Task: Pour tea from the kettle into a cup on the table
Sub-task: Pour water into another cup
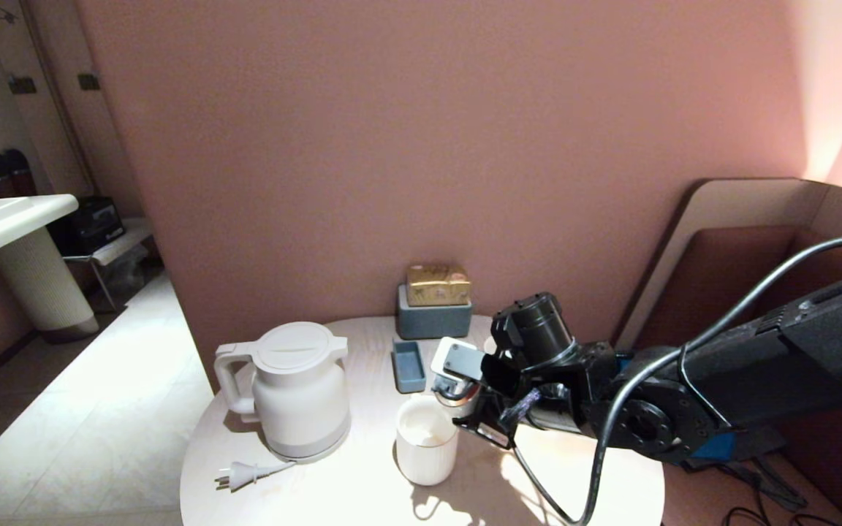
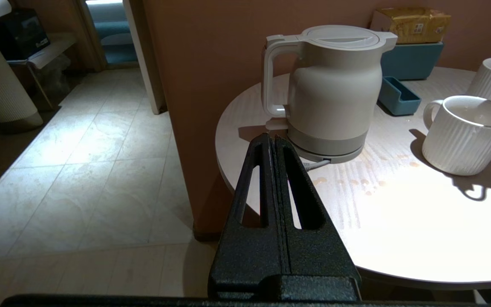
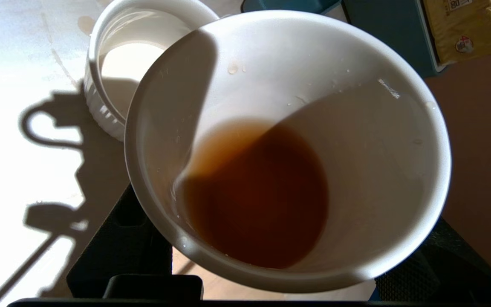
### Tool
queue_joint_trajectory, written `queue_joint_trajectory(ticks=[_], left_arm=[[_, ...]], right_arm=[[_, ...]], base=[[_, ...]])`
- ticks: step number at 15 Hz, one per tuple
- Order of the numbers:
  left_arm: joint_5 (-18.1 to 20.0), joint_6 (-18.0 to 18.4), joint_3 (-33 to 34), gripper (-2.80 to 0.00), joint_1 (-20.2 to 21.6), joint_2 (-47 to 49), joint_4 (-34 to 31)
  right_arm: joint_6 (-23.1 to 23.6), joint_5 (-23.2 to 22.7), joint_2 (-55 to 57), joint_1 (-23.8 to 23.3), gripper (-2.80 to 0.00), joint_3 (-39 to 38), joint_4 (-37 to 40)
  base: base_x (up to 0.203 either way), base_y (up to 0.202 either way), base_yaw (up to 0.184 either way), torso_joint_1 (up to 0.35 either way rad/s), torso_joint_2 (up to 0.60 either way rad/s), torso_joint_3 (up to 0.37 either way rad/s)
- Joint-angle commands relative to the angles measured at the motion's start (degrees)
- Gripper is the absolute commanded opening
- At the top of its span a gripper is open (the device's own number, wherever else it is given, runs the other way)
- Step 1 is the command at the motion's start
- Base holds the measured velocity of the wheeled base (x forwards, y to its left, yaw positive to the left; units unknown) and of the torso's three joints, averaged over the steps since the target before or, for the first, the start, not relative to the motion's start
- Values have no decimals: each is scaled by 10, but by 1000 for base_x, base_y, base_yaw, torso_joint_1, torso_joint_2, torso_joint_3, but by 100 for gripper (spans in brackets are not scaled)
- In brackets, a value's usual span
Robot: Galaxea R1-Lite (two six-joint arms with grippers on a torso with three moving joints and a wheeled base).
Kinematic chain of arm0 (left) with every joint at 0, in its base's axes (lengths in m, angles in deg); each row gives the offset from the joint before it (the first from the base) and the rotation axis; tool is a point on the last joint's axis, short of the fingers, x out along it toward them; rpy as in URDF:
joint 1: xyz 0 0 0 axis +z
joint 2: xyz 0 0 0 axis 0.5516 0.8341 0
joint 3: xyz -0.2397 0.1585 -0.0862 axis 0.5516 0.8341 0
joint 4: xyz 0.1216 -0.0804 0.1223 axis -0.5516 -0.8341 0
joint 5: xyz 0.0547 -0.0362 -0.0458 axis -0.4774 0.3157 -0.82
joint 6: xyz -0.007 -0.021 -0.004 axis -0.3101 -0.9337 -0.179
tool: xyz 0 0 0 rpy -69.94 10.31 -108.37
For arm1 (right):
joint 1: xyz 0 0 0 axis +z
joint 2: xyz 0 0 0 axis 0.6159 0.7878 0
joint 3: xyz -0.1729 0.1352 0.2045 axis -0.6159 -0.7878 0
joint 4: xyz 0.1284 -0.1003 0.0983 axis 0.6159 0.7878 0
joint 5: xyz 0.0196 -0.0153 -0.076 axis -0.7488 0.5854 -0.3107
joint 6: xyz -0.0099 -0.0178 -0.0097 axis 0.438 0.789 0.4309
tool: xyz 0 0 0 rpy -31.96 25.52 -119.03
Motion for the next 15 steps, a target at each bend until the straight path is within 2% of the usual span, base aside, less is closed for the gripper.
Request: queue_joint_trajectory(ticks=[1, 6, 13, 15], left_arm=[[0, 0, 0, -280, 0, 1, 0], [0, 0, 0, -280, 0, 1, 0], [0, 0, 0, -280, 0, 1, 0], [0, 0, 0, -280, 0, 1, 1]], right_arm=[[4, 4, 4, 9, -280, 0, -1], [28, 21, 8, 13, -280, -8, -1], [85, 50, 8, 12, -280, -9, 0], [88, 54, 3, 12, -280, -6, 34]], base=[[0, 0, 0, 0, 0, 0], [0, 0, 0, 0, 0, 0], [0, 0, 0, 0, 0, 0], [0, 0, 0, 0, 0, 0]])
